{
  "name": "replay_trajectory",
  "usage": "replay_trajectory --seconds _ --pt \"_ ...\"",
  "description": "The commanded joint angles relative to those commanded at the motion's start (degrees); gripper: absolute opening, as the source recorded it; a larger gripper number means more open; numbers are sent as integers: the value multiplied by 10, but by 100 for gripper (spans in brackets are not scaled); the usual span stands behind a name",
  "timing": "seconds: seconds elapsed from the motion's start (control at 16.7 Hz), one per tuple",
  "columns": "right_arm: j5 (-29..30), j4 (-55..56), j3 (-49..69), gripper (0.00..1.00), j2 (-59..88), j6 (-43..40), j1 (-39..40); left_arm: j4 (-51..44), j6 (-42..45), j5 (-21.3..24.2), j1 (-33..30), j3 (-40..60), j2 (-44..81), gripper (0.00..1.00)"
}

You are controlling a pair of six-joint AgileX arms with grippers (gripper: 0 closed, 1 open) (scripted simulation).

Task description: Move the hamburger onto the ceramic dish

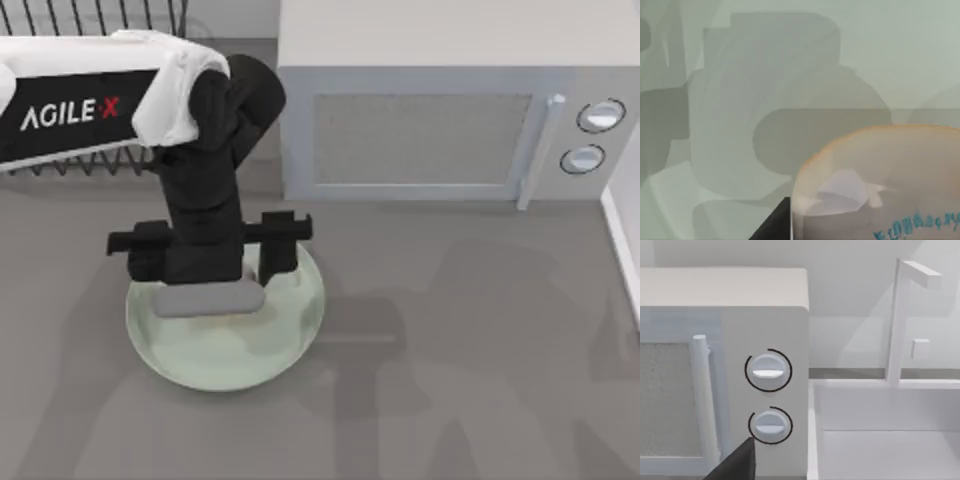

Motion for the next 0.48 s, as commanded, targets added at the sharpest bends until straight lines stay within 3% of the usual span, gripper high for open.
replay_trajectory --seconds 0.48 --pt "0 0 0 100 0 0 0 0 0 0 0 0 0 68"
